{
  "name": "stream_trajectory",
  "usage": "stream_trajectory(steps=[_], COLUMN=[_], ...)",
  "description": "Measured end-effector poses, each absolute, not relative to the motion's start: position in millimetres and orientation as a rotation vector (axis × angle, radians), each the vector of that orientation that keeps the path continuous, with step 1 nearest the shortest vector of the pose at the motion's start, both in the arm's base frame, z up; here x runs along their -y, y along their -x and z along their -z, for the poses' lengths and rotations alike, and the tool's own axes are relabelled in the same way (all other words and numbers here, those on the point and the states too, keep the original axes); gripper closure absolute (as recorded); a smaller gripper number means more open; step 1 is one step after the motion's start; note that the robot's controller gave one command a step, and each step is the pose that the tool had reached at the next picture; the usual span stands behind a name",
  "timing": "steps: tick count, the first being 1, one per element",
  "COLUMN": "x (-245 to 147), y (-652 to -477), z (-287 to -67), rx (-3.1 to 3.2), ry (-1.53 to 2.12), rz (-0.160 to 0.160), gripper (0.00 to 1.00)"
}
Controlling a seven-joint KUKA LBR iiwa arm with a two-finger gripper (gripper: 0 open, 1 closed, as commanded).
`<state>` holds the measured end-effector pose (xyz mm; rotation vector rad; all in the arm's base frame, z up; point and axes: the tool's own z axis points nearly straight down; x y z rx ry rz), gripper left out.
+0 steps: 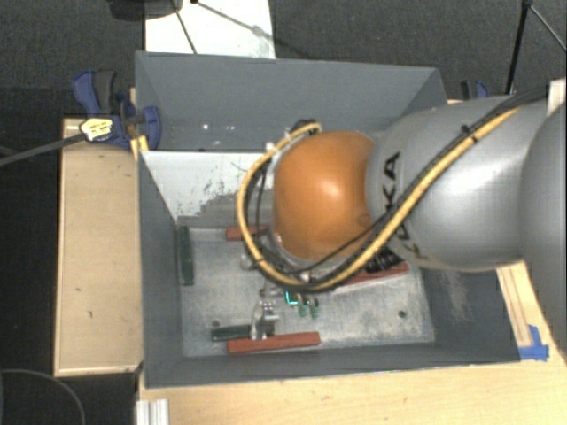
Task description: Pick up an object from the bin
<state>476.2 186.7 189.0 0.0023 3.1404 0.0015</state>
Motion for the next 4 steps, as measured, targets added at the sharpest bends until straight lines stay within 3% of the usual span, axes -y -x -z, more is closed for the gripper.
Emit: stream_trajectory(steps=[1,2,3,4], x=[-169,-174,-174,-183], y=[-484.3,-478.8,-478.8,-478.8], z=[-143,-73,-73,-214], rx=[-3.132,-3.126,-3.126,-3.134], ry=[0.095,0.174,0.170,0.190], rz=[-0.005,-0.006,-0.006,-0.002], gripper=[0.00,1.00,1.00,1.00])
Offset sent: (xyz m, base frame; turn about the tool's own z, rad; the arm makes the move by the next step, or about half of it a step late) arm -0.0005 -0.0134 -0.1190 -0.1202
